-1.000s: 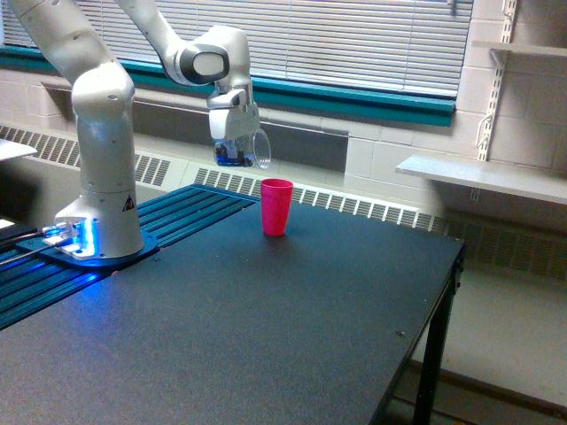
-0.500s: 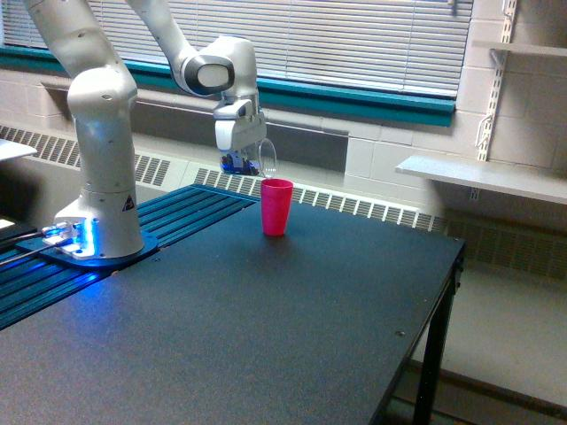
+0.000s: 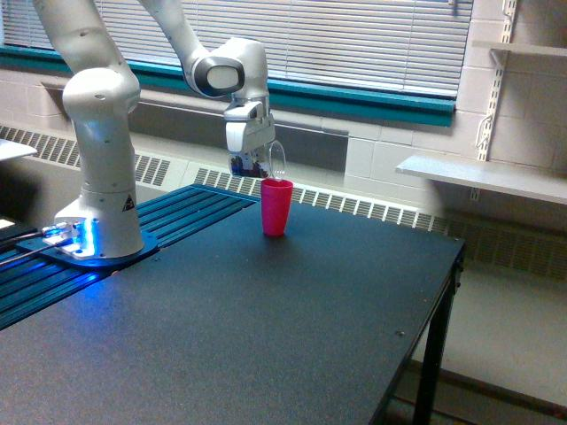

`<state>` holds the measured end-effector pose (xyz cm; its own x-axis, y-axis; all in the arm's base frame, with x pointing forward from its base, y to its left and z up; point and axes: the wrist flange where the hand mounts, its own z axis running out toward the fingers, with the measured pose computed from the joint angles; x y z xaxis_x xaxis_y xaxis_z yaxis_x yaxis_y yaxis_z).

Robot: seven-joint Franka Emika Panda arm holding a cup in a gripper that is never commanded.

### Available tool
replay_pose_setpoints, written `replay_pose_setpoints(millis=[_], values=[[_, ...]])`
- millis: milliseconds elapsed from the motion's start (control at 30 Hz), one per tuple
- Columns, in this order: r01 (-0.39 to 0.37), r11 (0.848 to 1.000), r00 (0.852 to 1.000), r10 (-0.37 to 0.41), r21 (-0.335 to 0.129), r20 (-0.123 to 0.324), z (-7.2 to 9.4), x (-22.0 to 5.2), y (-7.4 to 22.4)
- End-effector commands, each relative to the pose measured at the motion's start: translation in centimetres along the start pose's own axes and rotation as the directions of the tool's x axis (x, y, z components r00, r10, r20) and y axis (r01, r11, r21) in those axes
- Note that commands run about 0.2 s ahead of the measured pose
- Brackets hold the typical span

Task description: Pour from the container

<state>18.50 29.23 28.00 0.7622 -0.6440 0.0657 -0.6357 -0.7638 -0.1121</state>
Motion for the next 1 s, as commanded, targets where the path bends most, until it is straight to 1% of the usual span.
replay_pose_setpoints(millis=[33, 67, 133, 233, 433, 567, 600, 700, 833, 933, 1000], values=[[0.042, 0.999, 0.999, -0.042, -0.014, -0.002, 0.0, 0.1, -0.6], [0.044, 0.999, 0.999, -0.044, -0.015, -0.003, -0.1, 0.1, -0.7], [0.039, 0.999, 0.999, -0.039, 0.004, 0.008, -0.4, -0.3, -1.2], [0.047, 0.999, 0.999, -0.047, -0.006, 0.0, -0.5, -0.3, -1.5], [0.05, 0.999, 0.999, -0.05, -0.01, -0.017, -1.6, -0.1, -2.2], [0.044, 0.999, 0.999, -0.044, 0.003, -0.027, -2.8, -0.1, -2.6], [0.043, 0.999, 0.999, -0.043, 0.006, -0.022, -2.9, -0.4, -2.6], [0.038, 0.999, 0.999, -0.038, 0.007, -0.029, -3.3, -0.4, -2.5], [0.033, 0.999, 0.999, -0.033, 0.005, -0.028, -3.5, -0.6, -2.2], [0.015, 0.999, 1.0, -0.015, 0.03, -0.009, -3.3, -1.4, -1.9], [0.019, 0.999, 1.0, -0.019, 0.027, -0.011, -3.2, -1.4, -1.9]])
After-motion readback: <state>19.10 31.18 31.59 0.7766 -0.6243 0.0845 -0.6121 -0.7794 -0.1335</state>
